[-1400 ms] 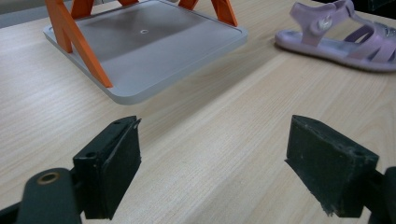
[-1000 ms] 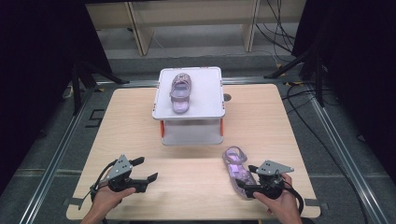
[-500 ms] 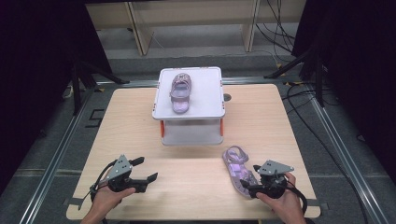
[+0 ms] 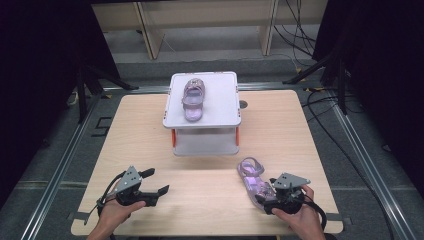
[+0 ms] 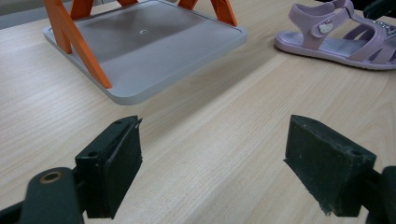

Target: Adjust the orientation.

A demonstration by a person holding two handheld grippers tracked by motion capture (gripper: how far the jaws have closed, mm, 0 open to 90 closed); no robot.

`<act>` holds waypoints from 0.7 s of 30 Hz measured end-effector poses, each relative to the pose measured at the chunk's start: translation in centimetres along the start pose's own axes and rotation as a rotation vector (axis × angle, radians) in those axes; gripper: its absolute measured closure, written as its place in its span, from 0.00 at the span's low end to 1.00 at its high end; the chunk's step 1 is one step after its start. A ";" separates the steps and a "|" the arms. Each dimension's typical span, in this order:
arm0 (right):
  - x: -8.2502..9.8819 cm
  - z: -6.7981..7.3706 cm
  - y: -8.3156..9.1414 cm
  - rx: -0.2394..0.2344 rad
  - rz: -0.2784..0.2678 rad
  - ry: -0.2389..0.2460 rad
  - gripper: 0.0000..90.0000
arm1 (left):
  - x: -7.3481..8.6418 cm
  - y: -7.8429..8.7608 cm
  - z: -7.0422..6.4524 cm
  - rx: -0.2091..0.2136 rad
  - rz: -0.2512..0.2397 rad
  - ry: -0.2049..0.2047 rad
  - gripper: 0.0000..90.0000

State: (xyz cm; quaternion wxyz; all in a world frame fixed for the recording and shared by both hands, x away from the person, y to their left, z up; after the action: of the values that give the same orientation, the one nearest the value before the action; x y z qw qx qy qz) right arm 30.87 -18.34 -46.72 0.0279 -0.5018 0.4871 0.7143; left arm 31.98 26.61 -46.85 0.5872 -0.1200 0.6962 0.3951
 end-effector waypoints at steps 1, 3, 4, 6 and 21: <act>0.0 0.0 -0.1 -0.006 0.005 0.003 0.25 | 0.0 0.0 0.0 -0.001 0.004 -0.005 0.20; 0.1 0.0 -0.2 -0.003 0.013 0.002 0.24 | 0.0 0.0 0.0 -0.001 0.001 -0.003 0.20; 0.1 0.0 -0.2 0.001 0.016 0.006 0.24 | 0.0 0.0 0.0 -0.002 0.004 -0.007 0.20; 0.1 -0.1 0.0 0.011 0.032 0.007 0.24 | 0.0 0.0 0.0 0.001 -0.001 0.001 0.20; 0.6 -2.3 0.9 0.108 0.035 0.016 0.26 | 0.0 0.0 0.0 0.004 0.001 -0.008 0.20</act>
State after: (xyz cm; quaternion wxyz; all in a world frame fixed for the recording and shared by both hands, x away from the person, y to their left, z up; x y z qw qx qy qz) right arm 31.66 -20.81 -46.61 0.0385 -0.4965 0.5337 0.6835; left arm 31.98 26.56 -46.85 0.5898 -0.1170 0.6947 0.3946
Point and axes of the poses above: each handheld gripper's, and its own axes: y roughly backward along the jaws, x roughly out of its underside, z roughly to its left, the point moved 1 cm from there along -y, roughly forward along the jaws, and after that the axes turned 2 degrees about -y, right-handed, at the moved point
